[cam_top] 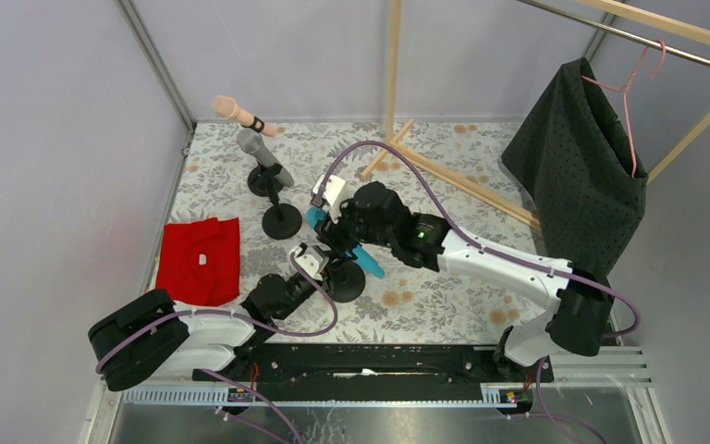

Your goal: Attach the microphones to the stand

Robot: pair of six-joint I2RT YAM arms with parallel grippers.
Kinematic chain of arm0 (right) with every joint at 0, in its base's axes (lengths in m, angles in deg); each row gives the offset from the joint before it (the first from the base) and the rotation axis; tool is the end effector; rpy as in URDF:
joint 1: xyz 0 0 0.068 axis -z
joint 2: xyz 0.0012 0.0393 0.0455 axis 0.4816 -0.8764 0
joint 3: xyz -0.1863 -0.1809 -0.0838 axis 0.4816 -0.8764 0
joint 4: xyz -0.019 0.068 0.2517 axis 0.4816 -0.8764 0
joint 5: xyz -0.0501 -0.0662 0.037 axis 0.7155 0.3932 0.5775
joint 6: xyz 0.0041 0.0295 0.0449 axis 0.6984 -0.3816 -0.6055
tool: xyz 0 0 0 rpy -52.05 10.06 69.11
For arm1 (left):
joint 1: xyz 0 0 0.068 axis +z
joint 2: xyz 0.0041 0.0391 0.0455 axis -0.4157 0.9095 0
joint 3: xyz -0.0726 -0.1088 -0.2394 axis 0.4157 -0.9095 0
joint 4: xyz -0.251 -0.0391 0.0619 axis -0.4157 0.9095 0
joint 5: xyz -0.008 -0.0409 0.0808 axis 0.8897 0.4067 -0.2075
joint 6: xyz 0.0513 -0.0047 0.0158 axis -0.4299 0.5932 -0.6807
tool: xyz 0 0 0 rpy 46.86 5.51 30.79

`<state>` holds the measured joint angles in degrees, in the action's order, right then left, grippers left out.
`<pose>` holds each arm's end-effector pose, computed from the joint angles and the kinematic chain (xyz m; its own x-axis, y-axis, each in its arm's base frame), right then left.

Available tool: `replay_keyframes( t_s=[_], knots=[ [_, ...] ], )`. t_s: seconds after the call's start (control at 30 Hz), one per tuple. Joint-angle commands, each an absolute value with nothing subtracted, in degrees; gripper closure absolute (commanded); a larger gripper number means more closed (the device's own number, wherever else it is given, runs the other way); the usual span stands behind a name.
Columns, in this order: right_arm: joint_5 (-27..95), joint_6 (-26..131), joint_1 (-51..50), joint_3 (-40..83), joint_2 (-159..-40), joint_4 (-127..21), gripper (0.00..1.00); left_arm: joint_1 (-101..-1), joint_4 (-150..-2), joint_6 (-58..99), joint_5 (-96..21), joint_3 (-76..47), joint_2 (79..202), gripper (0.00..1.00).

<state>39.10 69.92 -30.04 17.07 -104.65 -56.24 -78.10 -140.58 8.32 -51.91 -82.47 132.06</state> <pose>0.1839 0.3074 0.3367 0.0020 -0.3555 -0.9347 -0.8956 0.4152 -0.1598 0.1172 -0.1525 0.1747 0.0500 -0.0500 -0.9975 0.7374 0.6755 0.0031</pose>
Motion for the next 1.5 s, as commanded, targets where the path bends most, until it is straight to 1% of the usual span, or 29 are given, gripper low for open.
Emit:
replay_keyframes(
  t_s=[0.0, 0.1, 0.2, 0.27, 0.43, 0.53, 0.67, 0.73, 0.87, 1.0, 1.2, 1.37, 1.4, 1.47],
  knots=[
    [44.4, 63.2, -29.7, 16.5, -102.6, -69.5, 0.35, -78.2, -139.1, 8.1, -50.0, -82.5, 133.8, 1.00],
    [43.5, 60.8, -29.7, 17.5, -99.6, -67.0, 0.23, -78.2, -139.1, 8.4, -50.1, -82.3, 134.1, 1.00],
    [45.9, 59.6, -29.7, 18.4, -97.0, -66.6, 0.17, -78.2, -139.2, 8.7, -50.9, -82.0, 134.4, 1.00],
    [48.2, 57.2, -29.7, 17.4, -94.4, -65.4, 0.15, -78.2, -140.1, 8.7, -52.1, -81.7, 135.2, 1.00],
    [53.9, 56.2, -29.7, 9.0, -82.3, -56.5, 0.14, -78.1, -144.2, 10.8, -56.2, -78.9, 140.8, 1.00],
    [53.9, 56.7, -29.7, 3.6, -74.1, -51.7, 0.14, -77.5, -147.7, 10.4, -59.1, -76.4, 145.8, 1.00],
    [52.5, 57.7, -29.6, -1.6, -66.3, -52.1, 0.14, -73.9, -152.7, 11.2, -61.0, -72.7, 152.2, 1.00],
    [52.9, 57.5, -29.6, -2.9, -63.8, -55.7, 0.14, -71.3, -154.6, 11.7, -60.6, -70.8, 154.9, 1.00],
    [54.6, 56.4, -29.6, -5.0, -61.0, -59.4, 0.14, -67.2, -154.3, 11.0, -60.1, -66.7, 158.8, 1.00],
    [56.2, 55.6, -29.7, -7.6, -58.6, -59.7, 0.14, -63.7, -153.8, 10.3, -60.7, -63.9, 161.2, 1.00],
    [56.9, 54.4, -29.7, -9.2, -58.1, -60.5, 0.14, -57.9, -153.2, 12.3, -59.5, -63.6, 161.6, 1.00],
    [57.2, 54.4, -29.6, -9.6, -58.7, -60.7, 0.14, -57.1, -152.7, 12.5, -57.0, -64.0, 160.8, 1.00],
    [57.3, 54.4, -29.6, -9.8, -58.8, -60.5, 0.14, -57.1, -152.7, 12.5, -55.9, -64.1, 160.8, 0.98],
    [57.5, 54.2, -29.7, -10.1, -59.1, -60.3, 0.13, -57.1, -152.7, 11.6, -52.1, -64.4, 160.4, 0.76]
  ],
)
